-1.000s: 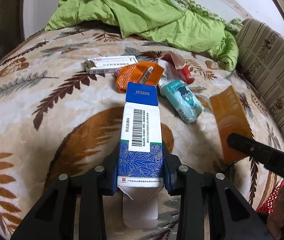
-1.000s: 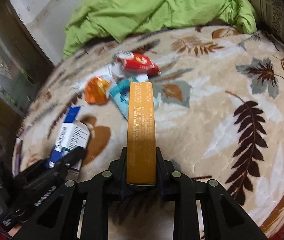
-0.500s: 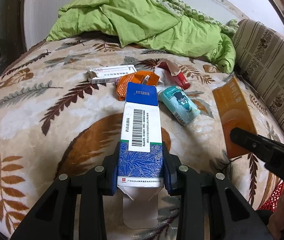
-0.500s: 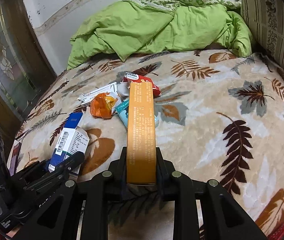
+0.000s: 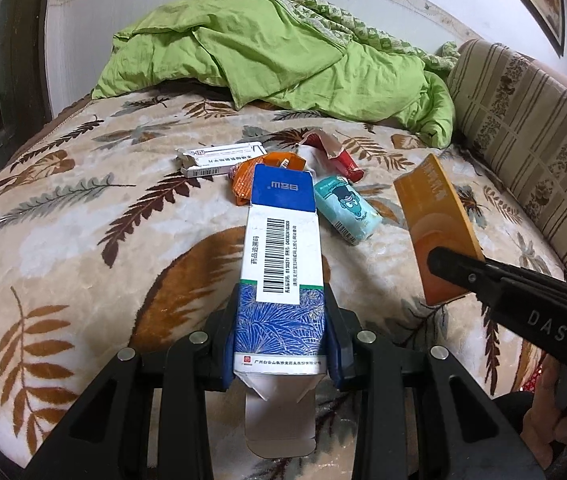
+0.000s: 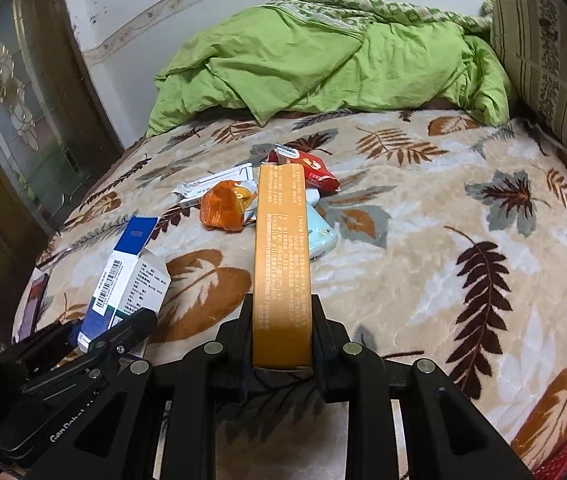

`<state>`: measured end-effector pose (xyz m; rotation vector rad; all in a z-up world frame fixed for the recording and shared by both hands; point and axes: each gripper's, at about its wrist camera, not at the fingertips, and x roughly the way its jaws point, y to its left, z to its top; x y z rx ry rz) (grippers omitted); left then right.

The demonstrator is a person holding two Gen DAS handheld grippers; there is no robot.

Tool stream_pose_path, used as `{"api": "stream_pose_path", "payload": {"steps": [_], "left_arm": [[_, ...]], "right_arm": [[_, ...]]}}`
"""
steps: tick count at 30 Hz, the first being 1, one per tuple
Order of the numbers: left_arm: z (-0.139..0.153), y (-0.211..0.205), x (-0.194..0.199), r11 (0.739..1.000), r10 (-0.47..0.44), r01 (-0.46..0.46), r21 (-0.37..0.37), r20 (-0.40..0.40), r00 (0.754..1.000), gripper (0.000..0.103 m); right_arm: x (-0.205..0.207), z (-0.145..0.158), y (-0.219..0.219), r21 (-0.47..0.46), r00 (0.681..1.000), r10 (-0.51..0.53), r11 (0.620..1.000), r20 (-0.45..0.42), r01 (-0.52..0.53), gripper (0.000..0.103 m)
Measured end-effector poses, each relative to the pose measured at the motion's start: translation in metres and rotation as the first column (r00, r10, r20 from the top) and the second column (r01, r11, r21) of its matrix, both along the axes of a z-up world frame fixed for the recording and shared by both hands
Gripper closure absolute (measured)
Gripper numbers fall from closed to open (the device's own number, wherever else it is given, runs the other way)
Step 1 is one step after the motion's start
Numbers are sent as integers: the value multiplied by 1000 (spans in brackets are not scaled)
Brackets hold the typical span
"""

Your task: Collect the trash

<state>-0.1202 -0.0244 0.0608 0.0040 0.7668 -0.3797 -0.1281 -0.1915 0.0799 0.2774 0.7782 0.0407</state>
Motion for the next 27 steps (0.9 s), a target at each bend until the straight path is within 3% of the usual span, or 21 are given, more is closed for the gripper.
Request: {"api": "stream_pose_path", "payload": {"steps": [27], "left_arm": [[2, -7, -6, 1000, -23, 23, -2, 12, 1000, 70]], "right_arm": [[-16, 2, 4, 48, 999, 38, 998, 15, -39, 78]]}}
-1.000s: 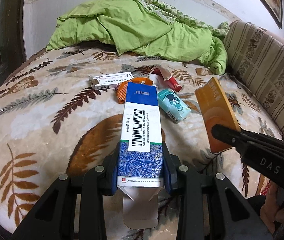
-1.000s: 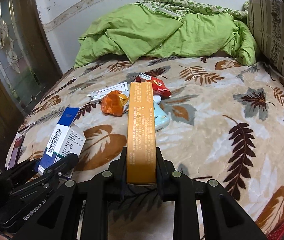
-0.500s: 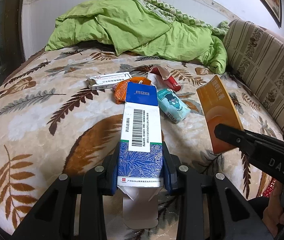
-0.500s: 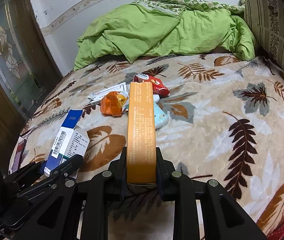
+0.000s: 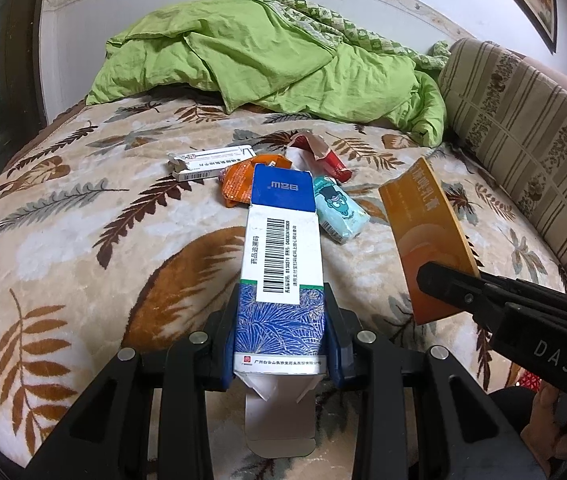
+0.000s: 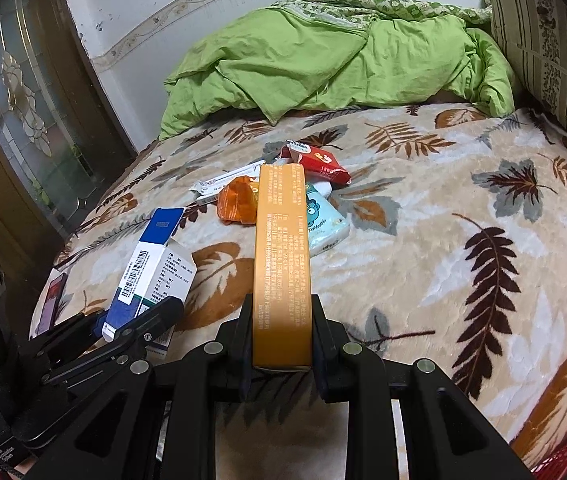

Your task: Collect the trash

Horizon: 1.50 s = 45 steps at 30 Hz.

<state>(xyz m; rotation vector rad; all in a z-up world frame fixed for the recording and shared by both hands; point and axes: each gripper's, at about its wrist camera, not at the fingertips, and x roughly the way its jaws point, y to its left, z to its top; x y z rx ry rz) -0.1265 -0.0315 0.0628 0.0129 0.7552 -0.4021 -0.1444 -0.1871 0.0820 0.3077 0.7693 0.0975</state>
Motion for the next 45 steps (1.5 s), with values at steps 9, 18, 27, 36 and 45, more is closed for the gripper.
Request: {"api": "stream_pose_path", "payload": {"steps": [9, 18, 27, 36, 45], "left_arm": [[3, -1, -6, 1000, -8, 8, 1, -3, 1000, 70], [1, 1, -10, 1000, 3, -3, 4, -8, 1000, 70], [-1, 4, -14, 1000, -4, 4, 14, -12, 1000, 70], [-1, 1, -12, 1000, -3, 3, 15, -12, 1000, 70], [2, -2, -15, 1000, -13, 13, -5, -27, 1000, 70]], "right_arm": [[-5, 0, -2, 25, 1000, 4, 1000, -4, -4, 78], [-14, 0, -17, 72, 999, -31, 997, -13, 32, 78], [-13, -4, -19, 91, 999, -32, 995, -27, 35, 78], [-12, -5, -19, 95, 999, -35, 995, -27, 37, 78], [-15, -2, -19, 104, 999, -38, 994, -18, 40, 78]]}}
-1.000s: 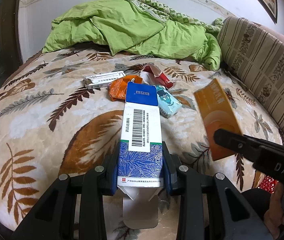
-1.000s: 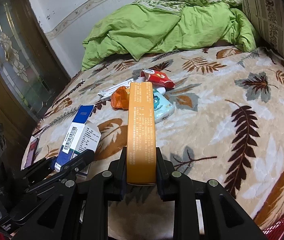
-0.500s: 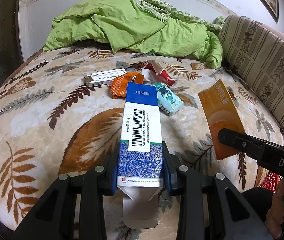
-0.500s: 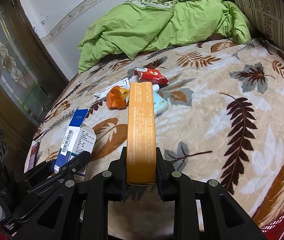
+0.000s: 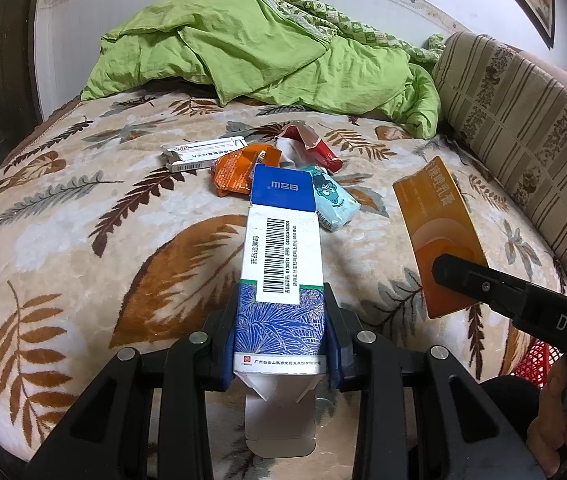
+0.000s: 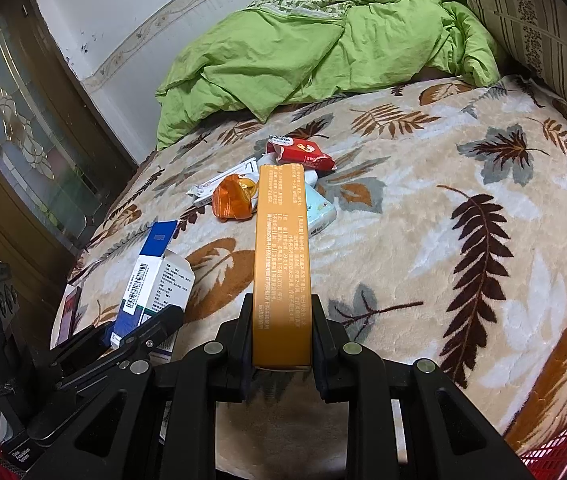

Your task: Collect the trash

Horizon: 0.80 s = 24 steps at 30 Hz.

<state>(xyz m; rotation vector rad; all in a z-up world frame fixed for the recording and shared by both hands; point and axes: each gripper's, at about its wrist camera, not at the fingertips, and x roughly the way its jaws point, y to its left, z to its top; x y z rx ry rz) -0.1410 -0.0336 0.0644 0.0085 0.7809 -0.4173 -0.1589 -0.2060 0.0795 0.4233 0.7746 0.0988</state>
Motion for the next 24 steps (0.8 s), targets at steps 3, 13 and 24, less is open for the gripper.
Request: {"api": "stream_pose_path", "payload": {"steps": [3, 13, 24], "left_arm": [[3, -4, -1, 1000, -18, 18, -10, -9, 1000, 70], [22, -39, -23, 986, -163, 163, -33, -8, 987, 70], [51, -127, -70, 901, -431, 431, -42, 2, 902, 70]], "right_arm": [[-6, 4, -3, 11, 1000, -4, 1000, 4, 4, 78], [-51, 30, -40, 92, 997, -77, 993, 27, 74, 78], [-161, 51, -125, 87, 948, -319, 945, 22, 316, 78]]}}
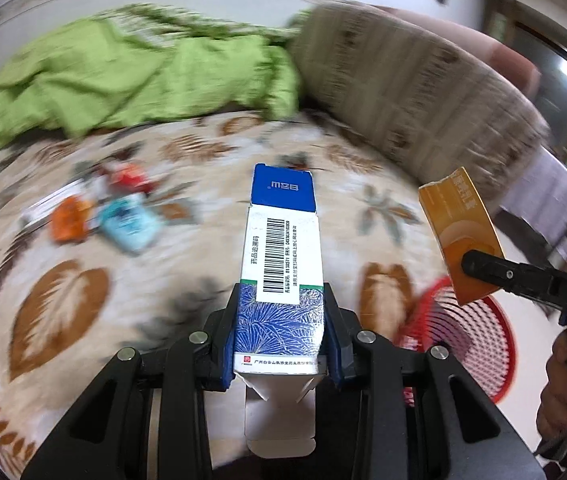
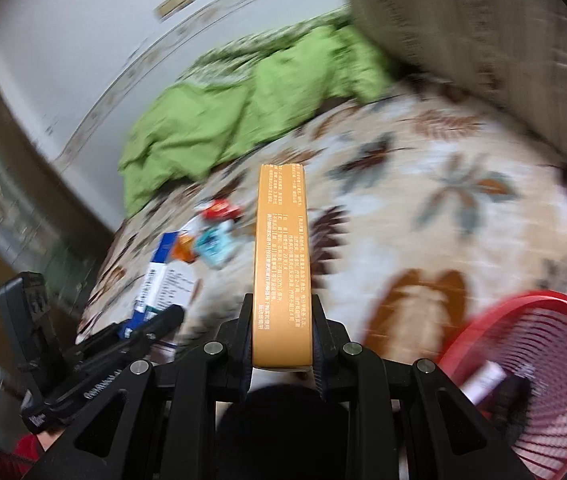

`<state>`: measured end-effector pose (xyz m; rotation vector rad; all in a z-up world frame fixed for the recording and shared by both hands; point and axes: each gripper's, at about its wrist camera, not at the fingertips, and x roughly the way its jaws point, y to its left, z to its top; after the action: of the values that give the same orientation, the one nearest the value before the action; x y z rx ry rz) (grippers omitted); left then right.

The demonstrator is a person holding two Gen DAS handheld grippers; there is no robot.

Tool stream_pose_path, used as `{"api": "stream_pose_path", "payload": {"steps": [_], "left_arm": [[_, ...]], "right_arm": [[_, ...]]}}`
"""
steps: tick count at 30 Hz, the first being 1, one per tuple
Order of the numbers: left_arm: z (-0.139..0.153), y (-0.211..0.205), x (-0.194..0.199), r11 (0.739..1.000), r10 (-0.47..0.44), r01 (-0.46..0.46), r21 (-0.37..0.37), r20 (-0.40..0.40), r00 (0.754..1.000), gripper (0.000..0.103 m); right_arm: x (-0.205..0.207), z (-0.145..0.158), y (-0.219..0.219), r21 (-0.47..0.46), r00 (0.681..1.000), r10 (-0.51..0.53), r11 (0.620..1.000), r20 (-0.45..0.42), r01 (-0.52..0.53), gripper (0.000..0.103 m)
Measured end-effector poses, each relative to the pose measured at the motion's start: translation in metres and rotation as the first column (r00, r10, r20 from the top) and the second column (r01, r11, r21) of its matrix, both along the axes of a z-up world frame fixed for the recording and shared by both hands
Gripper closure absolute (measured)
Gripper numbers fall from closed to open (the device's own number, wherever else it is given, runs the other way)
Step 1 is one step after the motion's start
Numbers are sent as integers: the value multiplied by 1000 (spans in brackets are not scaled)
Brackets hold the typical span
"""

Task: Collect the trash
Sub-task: 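Carry both boxes with both grippers over the red wastebasket, then open the left gripper over the basket while the right releases the orange box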

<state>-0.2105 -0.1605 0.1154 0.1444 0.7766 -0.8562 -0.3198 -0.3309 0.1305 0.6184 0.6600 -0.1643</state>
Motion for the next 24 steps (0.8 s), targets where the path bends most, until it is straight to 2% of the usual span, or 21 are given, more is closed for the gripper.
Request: {"api": "stream_pose_path", "payload": {"steps": [4, 9, 13, 15, 16, 18, 19, 24], "left_arm": [[5, -46, -25, 989, -148, 148, -10, -48, 988, 70], [3, -102, -56, 951, -308, 308, -17, -133, 942, 70], [-9, -134, -82, 916, -395, 401, 1, -172, 902, 70], [-18, -149, -91, 896, -429, 443, 39, -189, 883, 53], [-22, -152, -94, 896, -423, 440, 58, -189, 886, 41], [-26, -153, -93, 902, -411, 429, 52, -204, 888, 41], [-26, -152, -92, 903, -409, 427, 44, -217, 887, 41], [-17, -137, -78, 926, -363, 376, 24, -211, 908, 41]], "right_arm": [[-54, 4, -36, -9, 990, -137, 990, -24, 137, 78], [-104, -2, -65, -17, 965, -253, 967, -73, 252, 78], [-124, -17, -76, -11, 950, -290, 957, -114, 291, 78], [-130, -27, -82, 2, 941, -304, 951, -148, 308, 78], [-133, -33, -85, 15, 935, -313, 947, -169, 319, 75], [-140, -40, -91, 12, 922, -334, 939, -193, 343, 68], [-143, -41, -93, 12, 919, -343, 936, -193, 351, 68], [-138, -31, -92, -5, 933, -327, 944, -152, 330, 68]]}}
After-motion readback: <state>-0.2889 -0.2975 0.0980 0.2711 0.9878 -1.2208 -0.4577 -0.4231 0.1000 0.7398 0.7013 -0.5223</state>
